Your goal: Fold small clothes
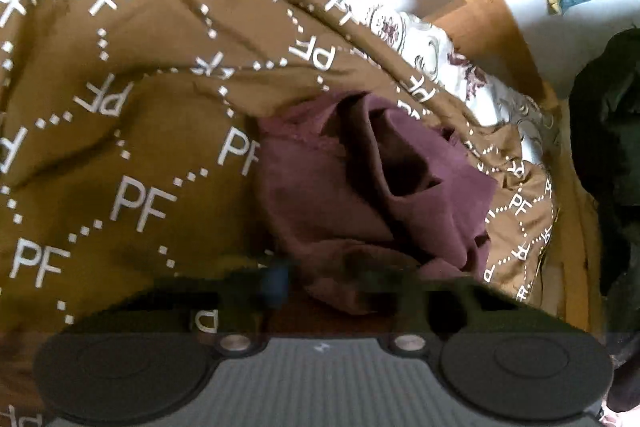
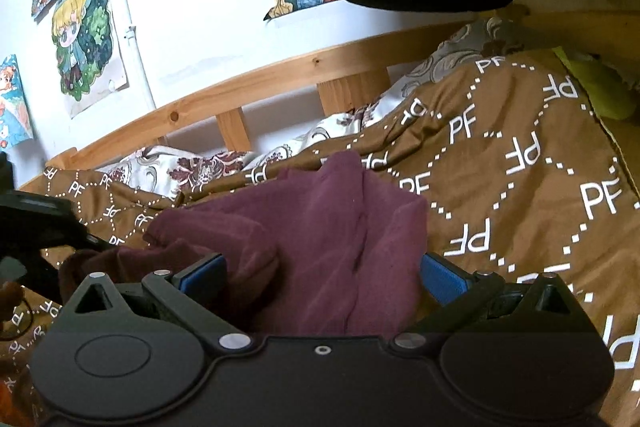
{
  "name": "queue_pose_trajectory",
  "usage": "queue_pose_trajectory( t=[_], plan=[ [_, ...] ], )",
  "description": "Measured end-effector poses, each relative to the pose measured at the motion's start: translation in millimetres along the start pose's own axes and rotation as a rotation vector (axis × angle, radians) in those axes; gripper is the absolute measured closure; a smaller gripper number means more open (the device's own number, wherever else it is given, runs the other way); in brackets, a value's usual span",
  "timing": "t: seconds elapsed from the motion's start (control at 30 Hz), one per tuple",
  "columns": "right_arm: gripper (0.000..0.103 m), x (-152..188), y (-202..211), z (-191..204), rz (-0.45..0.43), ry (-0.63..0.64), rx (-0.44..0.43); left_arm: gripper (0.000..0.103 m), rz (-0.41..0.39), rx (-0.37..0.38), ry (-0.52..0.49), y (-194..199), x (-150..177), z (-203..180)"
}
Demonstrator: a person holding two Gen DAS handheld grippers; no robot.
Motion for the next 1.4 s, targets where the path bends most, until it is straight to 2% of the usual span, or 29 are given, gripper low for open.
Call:
queue_pose_trajectory(
  t=[0.1, 0.27, 0.4, 0.47, 0.53, 0.57, 0.6, 0.63, 0.67, 0.7, 0.83, 0.97, 1.03, 1.17, 1.27, 1.4],
  plan=[
    [0.001, 0, 0, 0, 0.002, -0.003, 0.003, 0.090, -0.021, 0.025, -0.052, 4, -4, -12],
    [0.001, 0, 0, -1, -0.001, -0.008, 0.008, 0.091, -0.109, 0.139, -0.120, 16, -22, -51],
    [0.000, 1, 1, -3, 0.002, -0.030, 0.016, 0.091, -0.131, 0.128, -0.224, -3, -43, -100],
    [0.000, 1, 1, -5, 0.004, -0.047, 0.015, 0.090, -0.117, 0.106, -0.267, -21, -50, -121],
    [0.001, 1, 1, -8, 0.004, -0.058, 0.018, 0.083, -0.077, 0.083, -0.305, -37, -49, -134],
    [0.001, 0, 2, -10, 0.000, -0.062, 0.021, 0.071, -0.048, 0.089, -0.319, -44, -47, -138],
    [0.000, 0, 3, -11, -0.004, -0.064, 0.024, 0.049, -0.014, 0.103, -0.326, -51, -43, -140],
    [0.000, -1, 3, -12, -0.009, -0.065, 0.030, 0.038, 0.012, 0.115, -0.326, -54, -39, -141],
    [0.000, -2, 4, -15, -0.014, -0.067, 0.035, 0.022, 0.026, 0.126, -0.323, -55, -34, -141],
    [0.000, -2, 5, -17, -0.021, -0.073, 0.040, 0.017, 0.027, 0.135, -0.324, -54, -30, -141],
    [0.000, -5, 10, -27, -0.065, -0.110, 0.060, 0.013, 0.017, 0.157, -0.351, -38, -23, -137],
    [0.001, -8, 12, -33, -0.089, -0.127, 0.055, 0.001, -0.101, 0.165, -0.396, 2, -10, -131],
    [0.001, -9, 12, -33, -0.099, -0.125, 0.036, 0.001, -0.129, 0.153, -0.445, 16, 0, -125],
    [0.001, -11, 12, -28, -0.121, -0.119, -0.026, 0.001, -0.065, 0.136, -0.494, 29, 23, -104],
    [0.004, -15, 8, -21, -0.121, -0.110, -0.105, 0.001, -0.057, 0.106, -0.545, 36, 46, -90],
    [0.008, -20, -9, -11, -0.057, -0.113, -0.188, 0.001, -0.066, 0.046, -0.682, 40, 78, -90]
  ],
)
Point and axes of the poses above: each gripper's, at about its wrist camera, not at the fingertips, and y roughly against the way its jaws point, z to its left, x to its underside, the point moved 2 cm from there along -y, roughly the way its jaws point, and after that the axes turned 3 degrees about x, right-handed, at the moved point
